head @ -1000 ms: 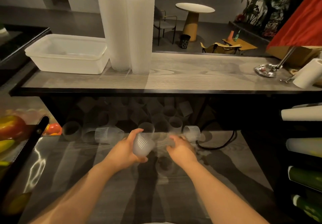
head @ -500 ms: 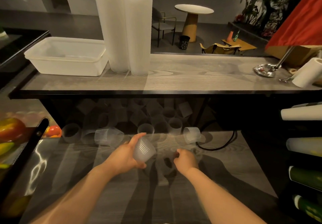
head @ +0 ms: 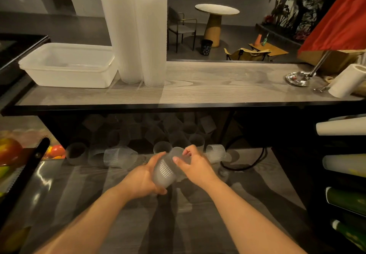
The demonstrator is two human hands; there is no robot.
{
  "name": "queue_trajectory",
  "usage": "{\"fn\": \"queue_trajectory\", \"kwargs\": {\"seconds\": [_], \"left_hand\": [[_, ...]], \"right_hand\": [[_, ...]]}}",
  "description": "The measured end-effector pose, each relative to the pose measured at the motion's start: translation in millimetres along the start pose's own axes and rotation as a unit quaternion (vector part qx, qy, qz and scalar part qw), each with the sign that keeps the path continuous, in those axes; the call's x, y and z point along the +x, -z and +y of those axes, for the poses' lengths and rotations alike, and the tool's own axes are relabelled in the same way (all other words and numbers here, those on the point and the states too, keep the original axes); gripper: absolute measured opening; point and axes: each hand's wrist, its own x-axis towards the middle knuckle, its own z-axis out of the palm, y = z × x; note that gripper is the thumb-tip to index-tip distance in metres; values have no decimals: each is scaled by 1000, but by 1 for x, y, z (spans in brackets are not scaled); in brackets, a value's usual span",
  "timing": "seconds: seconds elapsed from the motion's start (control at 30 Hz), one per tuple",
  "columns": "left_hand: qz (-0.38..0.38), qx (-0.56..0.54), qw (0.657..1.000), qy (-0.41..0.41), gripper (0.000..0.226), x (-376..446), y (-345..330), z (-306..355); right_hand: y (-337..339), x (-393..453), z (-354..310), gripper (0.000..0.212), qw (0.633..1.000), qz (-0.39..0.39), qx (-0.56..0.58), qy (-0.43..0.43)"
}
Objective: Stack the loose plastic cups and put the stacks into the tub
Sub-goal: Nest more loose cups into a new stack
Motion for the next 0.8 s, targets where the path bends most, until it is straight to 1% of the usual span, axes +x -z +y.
{"fn": "queue_trajectory", "kwargs": {"seconds": [0.07,0.13,0.23,0.33,0.47,0.5,0.53,0.57,0.6,0.67,0.7,0.73,0.8], "left_hand": [[6,5,1000,-2,119,2,1,0],[22,16,1000,-4,119,5,1,1],[47,24,999,-8,121,10,0,1],[57,28,998,-15,124,13,-1,-2],[40,16,999,-13,124,11,-3,-5],[39,8,999,-5,123,10,-4,-6],[40,-8,999,5,123,10,-4,-8],[43,-28,999,12,124,9,-4,-8],[45,-44,998,15,126,8,-5,-10],[45,-52,997,18,129,6,-4,-12],[43,-49,998,19,129,5,-4,-14],[42,-45,998,22,127,5,-3,-15],[39,-49,998,28,122,4,-2,-17]], "right_hand": [[-1,-1,-5,26,999,-19,44,23],[-2,-2,-9,18,996,-20,71,48],[-4,-4,-12,33,993,-33,83,77],[-11,-7,-10,36,991,-45,88,87],[-9,-4,-5,38,990,-81,72,94],[-8,-1,-1,37,990,-81,75,92],[-6,5,5,36,992,-58,72,91],[-3,11,12,36,995,-11,50,83],[2,19,20,38,997,45,12,56],[17,29,35,46,988,133,-54,-62],[25,32,44,49,978,155,-66,-124],[31,34,53,53,971,162,-67,-165],[39,38,69,60,964,148,-66,-212]]}}
